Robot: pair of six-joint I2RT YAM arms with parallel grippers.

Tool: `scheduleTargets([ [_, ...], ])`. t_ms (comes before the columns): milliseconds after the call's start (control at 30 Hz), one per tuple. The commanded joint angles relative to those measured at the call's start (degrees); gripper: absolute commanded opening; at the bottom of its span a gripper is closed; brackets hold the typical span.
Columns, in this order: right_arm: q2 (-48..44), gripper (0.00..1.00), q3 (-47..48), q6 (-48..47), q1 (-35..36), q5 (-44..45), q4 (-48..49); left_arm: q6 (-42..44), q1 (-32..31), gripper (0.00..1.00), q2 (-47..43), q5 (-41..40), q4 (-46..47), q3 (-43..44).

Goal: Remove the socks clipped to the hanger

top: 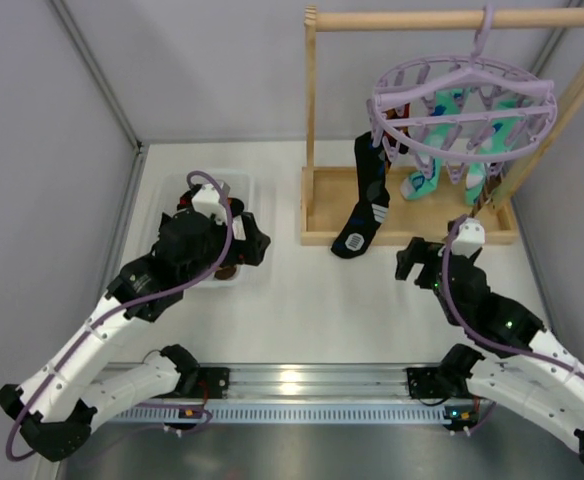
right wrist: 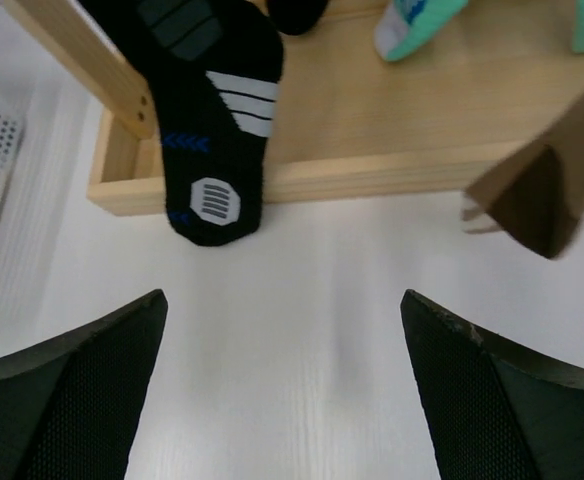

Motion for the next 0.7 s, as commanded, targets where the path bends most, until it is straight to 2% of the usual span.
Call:
scheduleTargets([
  [0, -2.4, 0.91, 5.6, 6.9, -0.9, 9.3, -15.8, -1.4, 0.1, 0.98, 0.8, 3.7, 5.0, -0.5],
  [167, -2.5, 0.87, 9.3, 12.5, -1.0, 20.3, -26.1, -1.8, 0.1, 0.98, 0.6, 4.2, 4.9, -0.4],
  [233, -1.7, 0.87, 9.7, 11.9, -0.9, 23.4, -25.5, -1.7, 0.0, 0.98, 0.5, 4.8, 4.9, -0.4],
  [333, 0.7, 0.91, 7.8, 2.6, -1.0, 24.5, -17.3, -1.9, 0.0, 0.98, 0.5, 5.4, 5.1, -0.1],
  [367, 1.5, 0.96, 7.6, -0.5, -1.2, 24.2, -15.5, -1.8, 0.1, 0.98, 0.7, 5.5, 5.1, 0.0],
  [433, 3.1, 0.96, 6.9, -4.0, -1.5, 23.8, -8.1, -1.5, 0.1, 0.98, 1.1, 6.4, 5.0, 0.4],
  [500, 3.4, 0.91, 5.0, -8.8, -2.3, 25.4, -2.5, -1.3, 0.1, 0.98, 1.1, 7.2, 4.9, 0.5],
  [533, 2.9, 0.88, 3.9, -10.7, -3.0, 25.7, 4.1, -1.0, 0.1, 0.98, 1.1, 7.9, 4.9, 0.5],
  [600, 2.6, 0.82, 2.1, -14.5, -8.6, 21.7, 8.3, -0.7, 0.1, 0.98, 0.6, 8.2, 4.9, 0.2],
  [633, 2.7, 0.80, 1.8, -14.8, -10.8, 16.3, 11.0, -0.4, 0.1, 0.98, 0.4, 8.2, 4.9, -0.1],
  [667, 2.9, 0.71, 1.3, -15.6, -15.6, 13.6, 12.3, -0.3, 0.1, 0.98, 0.0, 8.2, 4.9, -0.3],
])
